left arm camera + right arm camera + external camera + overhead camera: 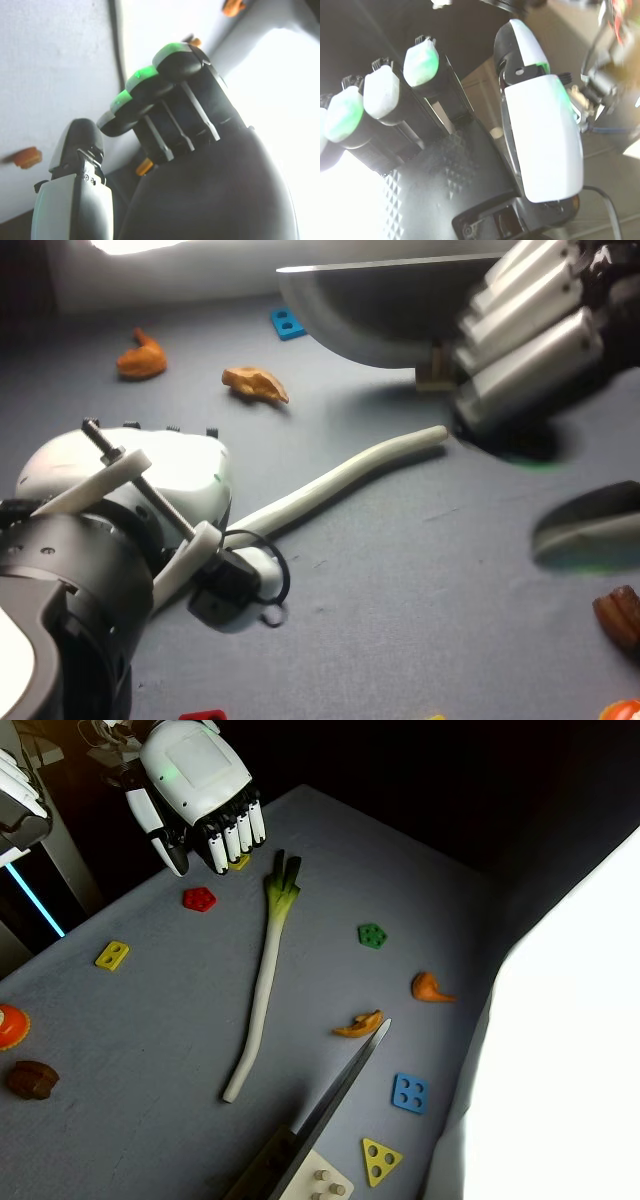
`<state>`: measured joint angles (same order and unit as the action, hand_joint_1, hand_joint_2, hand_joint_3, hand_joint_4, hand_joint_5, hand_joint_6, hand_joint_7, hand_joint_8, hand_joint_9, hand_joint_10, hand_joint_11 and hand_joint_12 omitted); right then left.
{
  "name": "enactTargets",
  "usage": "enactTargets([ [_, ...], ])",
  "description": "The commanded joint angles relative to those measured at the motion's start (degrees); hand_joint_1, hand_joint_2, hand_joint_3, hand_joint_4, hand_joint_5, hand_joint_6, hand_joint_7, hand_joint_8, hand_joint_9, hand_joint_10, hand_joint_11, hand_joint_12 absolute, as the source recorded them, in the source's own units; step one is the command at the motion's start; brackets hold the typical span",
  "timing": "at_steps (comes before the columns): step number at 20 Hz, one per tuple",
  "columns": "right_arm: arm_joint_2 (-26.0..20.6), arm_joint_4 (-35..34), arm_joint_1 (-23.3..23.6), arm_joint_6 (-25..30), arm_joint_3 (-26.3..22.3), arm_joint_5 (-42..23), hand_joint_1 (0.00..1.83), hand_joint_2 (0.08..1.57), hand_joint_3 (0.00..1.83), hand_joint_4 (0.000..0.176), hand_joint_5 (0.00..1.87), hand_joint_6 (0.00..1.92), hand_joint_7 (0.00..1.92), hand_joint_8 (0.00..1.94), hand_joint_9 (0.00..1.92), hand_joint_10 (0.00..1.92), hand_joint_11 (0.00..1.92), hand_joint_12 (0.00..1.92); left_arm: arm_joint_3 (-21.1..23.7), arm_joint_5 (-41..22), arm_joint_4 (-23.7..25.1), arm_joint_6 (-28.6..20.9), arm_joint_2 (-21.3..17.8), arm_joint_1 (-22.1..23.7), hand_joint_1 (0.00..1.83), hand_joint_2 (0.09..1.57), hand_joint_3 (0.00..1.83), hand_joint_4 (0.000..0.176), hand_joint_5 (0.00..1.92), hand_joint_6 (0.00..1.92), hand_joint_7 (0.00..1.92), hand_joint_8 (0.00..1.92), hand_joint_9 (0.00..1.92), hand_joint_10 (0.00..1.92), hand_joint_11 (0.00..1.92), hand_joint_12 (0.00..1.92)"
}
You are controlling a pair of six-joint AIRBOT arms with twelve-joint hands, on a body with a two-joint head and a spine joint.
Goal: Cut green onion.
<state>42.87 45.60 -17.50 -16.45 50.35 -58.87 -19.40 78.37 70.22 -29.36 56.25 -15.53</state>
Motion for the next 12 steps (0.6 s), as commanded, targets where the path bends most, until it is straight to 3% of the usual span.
enactTargets([
  [1, -0.9, -6.48, 0.69, -3.38, -0.88, 1.18, 0.05, 1.27, 0.04, 0.0, 0.01, 0.01, 0.01, 0.0, 0.01, 0.04, 0.0, 0.0, -0.12, 1.26, 5.98, 0.69, -0.01, 0.52, 0.26, 1.29, 0.01, 0.029, 0.22, 0.0, 0.27, 0.0, 0.25, 0.01, 0.0, 0.81],
  [3, -2.45, -8.05, 1.73, -6.2, -2.75, 7.59, 0.05, 1.27, 0.03, 0.0, 0.0, 0.0, 0.0, 0.0, 0.0, 0.01, 0.0, 0.0, -0.24, 1.27, 5.97, 1.2, 0.02, 0.64, 0.23, 1.3, 0.0, 0.03, 0.22, 0.0, 0.21, 0.0, 0.18, 0.0, 0.0, 0.62],
  [4, -3.2, -9.08, 2.23, -7.22, -3.79, 10.66, 0.05, 1.27, 0.02, 0.0, 0.0, 0.0, 0.0, 0.0, 0.0, 0.01, 0.0, 0.0, -0.39, 1.27, 5.97, 1.2, 0.0, 0.64, 0.21, 1.3, 0.0, 0.04, 0.22, 0.0, 0.18, 0.0, 0.14, 0.0, 0.0, 0.53],
  [6, -4.53, -18.55, 3.3, -22.01, -6.75, 21.78, 0.07, 1.26, 0.02, 0.0, 0.0, 0.0, 0.0, 0.0, 0.0, 0.0, 0.0, 0.0, -0.92, 1.27, 5.97, 1.28, -0.04, 0.64, 0.19, 1.29, 0.0, 0.047, 0.17, 0.0, 0.11, 0.0, 0.05, 0.0, 0.0, 0.28],
  [9, -4.81, -37.49, 3.33, -46.87, -8.91, 26.41, 0.09, 1.26, 0.02, 0.0, 0.0, 0.0, 0.0, 0.0, 0.0, 0.0, 0.0, 0.0, -1.58, 1.27, 4.67, 1.18, -0.05, 0.66, 0.22, 1.28, 0.0, 0.042, 0.14, 0.0, 0.09, 0.0, 0.04, 0.0, 0.0, 0.25],
  [12, -4.64, -45.79, 3.2, -57.97, -9.56, 26.87, 0.11, 1.26, 0.01, 0.0, 0.01, 0.01, 0.0, 0.0, 0.0, 0.0, 0.0, 0.0, -1.51, 4.71, 2.02, -3.14, 0.02, 0.64, 0.22, 1.29, 0.0, 0.041, 0.12, 0.0, 0.08, 0.0, 0.04, 0.0, 0.0, 0.25],
])
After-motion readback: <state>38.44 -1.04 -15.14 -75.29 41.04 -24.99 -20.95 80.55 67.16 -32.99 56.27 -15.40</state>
